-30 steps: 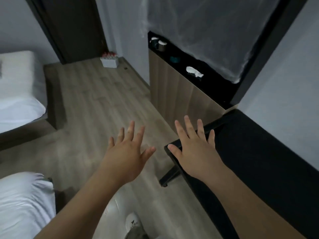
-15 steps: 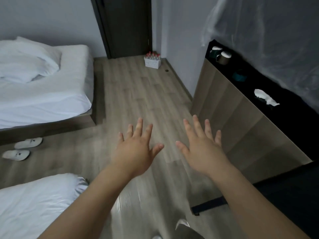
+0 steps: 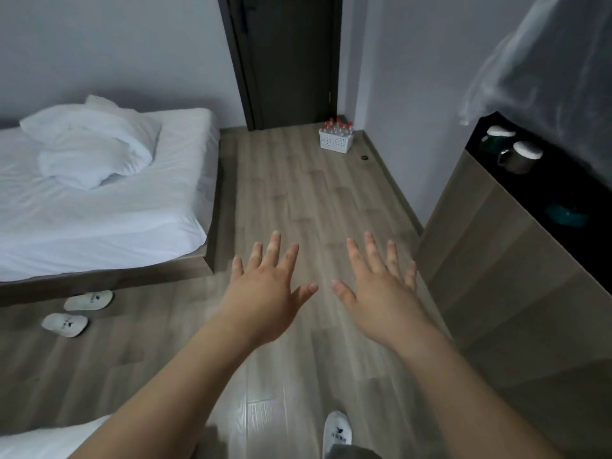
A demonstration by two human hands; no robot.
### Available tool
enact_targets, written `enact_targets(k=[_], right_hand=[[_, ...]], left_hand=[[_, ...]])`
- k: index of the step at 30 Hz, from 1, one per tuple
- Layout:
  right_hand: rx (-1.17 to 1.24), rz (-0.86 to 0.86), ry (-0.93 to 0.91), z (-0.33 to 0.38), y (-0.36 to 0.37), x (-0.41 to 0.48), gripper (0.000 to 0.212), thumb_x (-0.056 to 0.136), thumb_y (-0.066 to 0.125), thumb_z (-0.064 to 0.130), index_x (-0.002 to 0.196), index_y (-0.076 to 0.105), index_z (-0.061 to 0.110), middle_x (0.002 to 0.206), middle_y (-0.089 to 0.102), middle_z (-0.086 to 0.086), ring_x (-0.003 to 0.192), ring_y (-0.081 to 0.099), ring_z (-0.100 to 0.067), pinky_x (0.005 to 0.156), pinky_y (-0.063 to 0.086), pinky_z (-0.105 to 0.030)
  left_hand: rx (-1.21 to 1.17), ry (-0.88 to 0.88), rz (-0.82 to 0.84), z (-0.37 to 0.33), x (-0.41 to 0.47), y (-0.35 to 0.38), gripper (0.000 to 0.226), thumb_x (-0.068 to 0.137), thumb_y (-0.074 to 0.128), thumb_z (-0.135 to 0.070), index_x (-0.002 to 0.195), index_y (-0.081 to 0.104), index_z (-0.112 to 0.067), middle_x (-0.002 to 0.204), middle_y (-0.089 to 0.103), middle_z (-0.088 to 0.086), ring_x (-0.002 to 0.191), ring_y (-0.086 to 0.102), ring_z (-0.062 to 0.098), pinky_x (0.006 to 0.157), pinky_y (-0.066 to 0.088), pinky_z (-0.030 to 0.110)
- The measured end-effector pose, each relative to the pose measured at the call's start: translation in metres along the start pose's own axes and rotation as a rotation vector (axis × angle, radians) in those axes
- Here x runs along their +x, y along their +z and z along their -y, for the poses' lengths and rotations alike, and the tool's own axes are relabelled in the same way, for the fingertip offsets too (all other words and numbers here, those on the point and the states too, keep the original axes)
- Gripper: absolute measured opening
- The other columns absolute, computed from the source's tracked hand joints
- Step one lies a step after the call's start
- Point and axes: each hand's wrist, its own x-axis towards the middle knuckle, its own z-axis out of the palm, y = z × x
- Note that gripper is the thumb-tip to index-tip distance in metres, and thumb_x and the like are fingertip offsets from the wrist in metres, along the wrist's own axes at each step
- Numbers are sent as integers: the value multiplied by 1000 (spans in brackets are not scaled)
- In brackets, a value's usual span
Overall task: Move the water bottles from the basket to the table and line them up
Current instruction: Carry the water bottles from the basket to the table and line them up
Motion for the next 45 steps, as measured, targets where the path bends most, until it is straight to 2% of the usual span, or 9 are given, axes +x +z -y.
enact_targets(k=[10,21,27,32,38,45], right_hand=[[-43,10,-42,57,-33,188,77,103,24,66,162,-15,35,168,-30,5,154,-27,-31,121,-10,-63],[-44,-47,93,129,-54,380,77,103,25,67,163,-13,36,168,-28,5,155,-25,-30,121,-9,-62],[-53,-78,177,131,-57,474,78,102,25,68,164,-8,35,170,-22,4,157,-18,-31,123,-4,-61],[-78,-95,201,113,-71,572,77,103,24,67,164,-7,33,172,-16,2,158,-10,-33,126,8,-59],[13,-39,197,90,-115,707,75,104,23,65,163,-12,34,170,-24,3,157,-19,-32,124,-2,-63],[-46,-57,150,87,-165,844,76,104,24,65,164,-9,31,170,-22,0,157,-16,-34,125,1,-63]], left_hand=[[-39,-35,-51,89,157,-43,82,97,19,-73,164,-2,-30,170,-17,2,158,-5,29,126,10,56],[-17,113,-36,213,355,-108,83,97,20,-73,163,-3,-29,170,-18,4,158,-5,30,126,8,56],[0,208,2,233,462,-126,83,98,21,-72,164,-3,-28,170,-17,5,158,-4,31,126,7,56],[33,252,9,236,573,-135,82,98,21,-72,163,-3,-28,170,-17,5,158,-3,31,126,8,57],[61,223,26,241,704,-179,83,97,19,-73,163,-6,-30,169,-19,4,158,-5,29,126,6,56],[26,198,-14,265,832,-223,81,98,20,-72,163,-6,-30,169,-20,3,158,-5,29,127,6,54]])
